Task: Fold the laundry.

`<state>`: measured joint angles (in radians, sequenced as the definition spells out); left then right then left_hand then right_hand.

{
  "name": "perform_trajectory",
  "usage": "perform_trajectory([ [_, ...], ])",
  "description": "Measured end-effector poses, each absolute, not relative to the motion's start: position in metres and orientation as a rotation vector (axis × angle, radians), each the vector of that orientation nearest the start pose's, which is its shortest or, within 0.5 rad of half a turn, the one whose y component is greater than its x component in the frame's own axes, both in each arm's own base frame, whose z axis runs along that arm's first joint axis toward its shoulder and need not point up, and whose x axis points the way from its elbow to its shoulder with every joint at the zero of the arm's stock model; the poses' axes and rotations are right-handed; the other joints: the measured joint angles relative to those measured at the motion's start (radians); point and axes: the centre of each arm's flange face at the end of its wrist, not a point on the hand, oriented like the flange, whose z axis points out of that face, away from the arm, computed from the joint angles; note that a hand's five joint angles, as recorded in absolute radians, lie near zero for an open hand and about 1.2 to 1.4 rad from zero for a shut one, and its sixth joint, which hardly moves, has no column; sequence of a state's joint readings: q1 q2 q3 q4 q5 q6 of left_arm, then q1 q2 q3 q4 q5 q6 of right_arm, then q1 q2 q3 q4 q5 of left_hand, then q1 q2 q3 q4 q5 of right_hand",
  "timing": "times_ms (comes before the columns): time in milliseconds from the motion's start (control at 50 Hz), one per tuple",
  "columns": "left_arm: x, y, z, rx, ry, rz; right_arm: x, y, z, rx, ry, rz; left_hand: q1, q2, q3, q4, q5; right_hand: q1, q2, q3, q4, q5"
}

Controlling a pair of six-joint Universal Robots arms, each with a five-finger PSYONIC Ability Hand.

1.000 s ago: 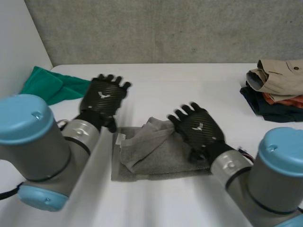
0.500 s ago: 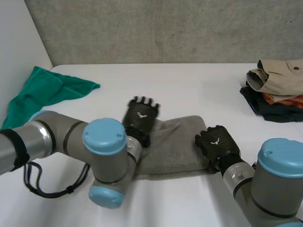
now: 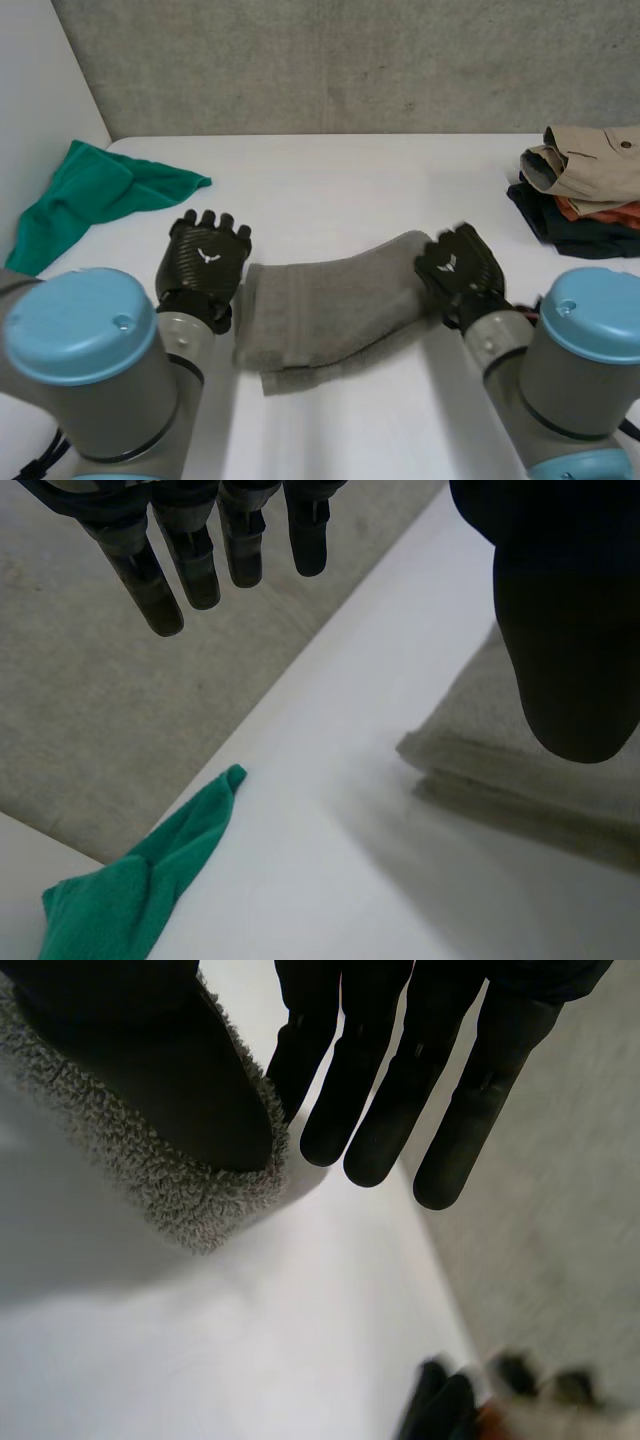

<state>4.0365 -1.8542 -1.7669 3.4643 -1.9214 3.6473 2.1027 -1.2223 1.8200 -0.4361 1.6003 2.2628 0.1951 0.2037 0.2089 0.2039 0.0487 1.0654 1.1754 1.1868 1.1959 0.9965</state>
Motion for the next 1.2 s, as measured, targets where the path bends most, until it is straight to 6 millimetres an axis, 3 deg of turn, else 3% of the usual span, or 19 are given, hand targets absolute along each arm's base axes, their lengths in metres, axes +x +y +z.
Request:
perform_trajectory([
  [80, -0.275, -0.194, 0.207, 0.896, 2.079, -1.981, 0.318, -0.208, 0.183, -1.810, 1.685, -2.266, 0.000, 0.000, 0.000, 0.000, 0.000, 0.011, 0.000, 0.000, 0.000, 0.005],
  [140, -0.267, -0.199, 0.216, 0.832, 2.091, -1.993, 0.347, -0.186, 0.188, -1.891, 1.421, -2.250, 0.000, 0.000, 0.000, 0.000, 0.000, 0.011, 0.000, 0.000, 0.000, 0.010],
  [200, -0.259, -0.207, 0.220, 0.781, 2.099, -1.995, 0.370, -0.164, 0.179, -1.948, 1.199, -2.163, 0.000, 0.000, 0.000, 0.000, 0.000, 0.025, 0.000, 0.000, 0.000, 0.014],
  [260, -0.252, -0.218, 0.221, 0.743, 2.116, -1.998, 0.389, -0.143, 0.159, -1.986, 1.033, -2.029, 0.000, 0.000, 0.000, 0.000, 0.000, 0.025, -0.001, 0.001, 0.000, 0.014],
  [300, -0.249, -0.223, 0.220, 0.731, 2.127, -2.002, 0.396, -0.136, 0.147, -1.997, 0.989, -1.967, 0.000, 0.000, 0.000, 0.000, 0.000, 0.019, -0.018, -0.018, -0.021, -0.005],
  [340, -0.246, -0.228, 0.219, 0.719, 2.143, -2.010, 0.401, -0.132, 0.137, -1.998, 0.975, -1.921, 0.000, 0.000, 0.000, 0.000, 0.000, -0.165, -0.280, -0.284, -0.290, -0.270],
  [380, -0.246, -0.228, 0.219, 0.719, 2.143, -2.010, 0.401, -0.132, 0.137, -1.998, 0.975, -1.921, 0.000, 0.000, 0.000, 0.000, 0.000, -0.165, -0.280, -0.284, -0.290, -0.270],
  [400, -0.245, -0.235, 0.220, 0.701, 2.161, -2.031, 0.404, -0.134, 0.130, -1.967, 1.024, -1.898, 0.000, 0.000, 0.000, 0.000, 0.000, -0.634, -0.734, -0.729, -0.737, -0.734],
  [460, -0.246, -0.243, 0.222, 0.673, 2.176, -2.072, 0.402, -0.146, 0.138, -1.833, 1.179, -1.901, 0.000, 0.000, 0.000, 0.000, 0.000, -0.829, -0.944, -0.952, -0.962, -0.938],
  [520, -0.249, -0.248, 0.225, 0.652, 2.186, -2.111, 0.396, -0.159, 0.154, -1.654, 1.327, -1.905, 0.000, 0.000, 0.000, 0.000, 0.000, -0.834, -0.961, -0.973, -0.983, -0.949],
  [620, -0.270, -0.250, 0.229, 0.663, 2.232, -2.223, 0.360, -0.191, 0.203, -1.054, 1.671, -1.812, 0.000, 0.000, 0.000, 0.000, 0.000, -0.834, -0.961, -0.973, -0.983, -0.949],
  [700, -0.295, -0.240, 0.224, 0.748, 2.291, -2.285, 0.331, -0.211, 0.212, -0.790, 1.852, -1.719, 0.001, 0.000, 0.000, 0.000, 0.000, -0.834, -0.961, -0.973, -0.983, -0.949],
  [760, -0.318, -0.228, 0.214, 0.843, 2.355, -2.304, 0.310, -0.225, 0.208, -0.674, 1.985, -1.656, 0.003, 0.001, 0.000, 0.000, 0.000, -0.834, -0.961, -0.973, -0.983, -0.949],
  [840, -0.341, -0.217, 0.193, 0.941, 2.428, -2.269, 0.302, -0.236, 0.197, -0.643, 2.079, -1.603, 0.006, 0.011, 0.006, 0.006, 0.003, -0.834, -0.961, -0.973, -0.983, -0.949],
  [960, -0.351, -0.216, 0.166, 0.958, 2.472, -2.169, 0.308, -0.248, 0.182, -0.664, 2.118, -1.562, 0.059, 0.050, 0.044, 0.055, 0.036, -0.834, -0.961, -0.973, -0.983, -0.949],
  [1080, -0.333, -0.223, 0.149, 0.907, 2.426, -1.977, 0.324, -0.250, 0.167, -0.722, 2.121, -1.502, 0.059, 0.052, 0.046, 0.056, 0.039, -0.834, -0.961, -0.973, -0.983, -0.949],
  [1200, -0.309, -0.218, 0.131, 0.983, 2.357, -1.753, 0.350, -0.235, 0.141, -0.837, 2.136, -1.377, 0.056, 0.051, 0.044, 0.052, 0.036, -0.834, -0.961, -0.973, -0.983, -0.949],
])
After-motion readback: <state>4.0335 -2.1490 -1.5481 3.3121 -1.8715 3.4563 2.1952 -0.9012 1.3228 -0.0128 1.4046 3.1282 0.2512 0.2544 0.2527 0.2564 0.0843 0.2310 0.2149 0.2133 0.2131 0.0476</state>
